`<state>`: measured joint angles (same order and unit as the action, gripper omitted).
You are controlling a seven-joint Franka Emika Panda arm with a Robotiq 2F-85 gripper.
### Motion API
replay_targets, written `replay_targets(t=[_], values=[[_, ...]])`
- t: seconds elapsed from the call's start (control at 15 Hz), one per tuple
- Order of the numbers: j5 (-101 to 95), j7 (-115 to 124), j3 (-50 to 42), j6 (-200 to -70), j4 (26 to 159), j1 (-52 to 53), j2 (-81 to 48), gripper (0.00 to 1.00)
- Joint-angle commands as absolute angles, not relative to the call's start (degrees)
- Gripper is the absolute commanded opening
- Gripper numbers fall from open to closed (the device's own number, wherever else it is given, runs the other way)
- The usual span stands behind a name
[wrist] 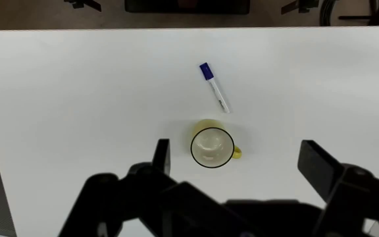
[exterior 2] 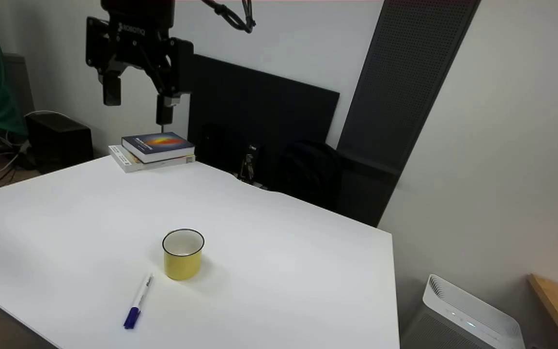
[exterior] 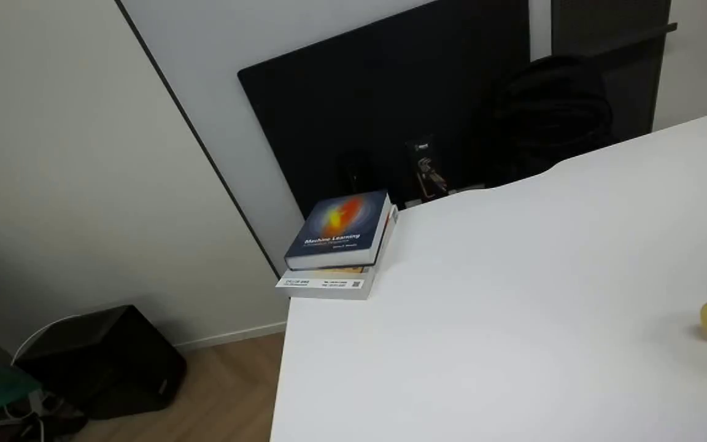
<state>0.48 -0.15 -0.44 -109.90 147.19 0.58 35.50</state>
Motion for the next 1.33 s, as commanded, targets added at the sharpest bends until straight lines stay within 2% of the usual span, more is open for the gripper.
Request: replay_targets(t=[0.0, 0.47, 1.27], values=[[0.55, -0.24, -0.31, -109.78, 147.09, 0.42, 35.48, 1.00], [3.57, -13.28, -3.68, -114.79, 149.16, 3.08, 28.00, 1.00], [0.42, -23.58, 0.28, -138.70, 157.63, 7.22, 12.02, 1.00]])
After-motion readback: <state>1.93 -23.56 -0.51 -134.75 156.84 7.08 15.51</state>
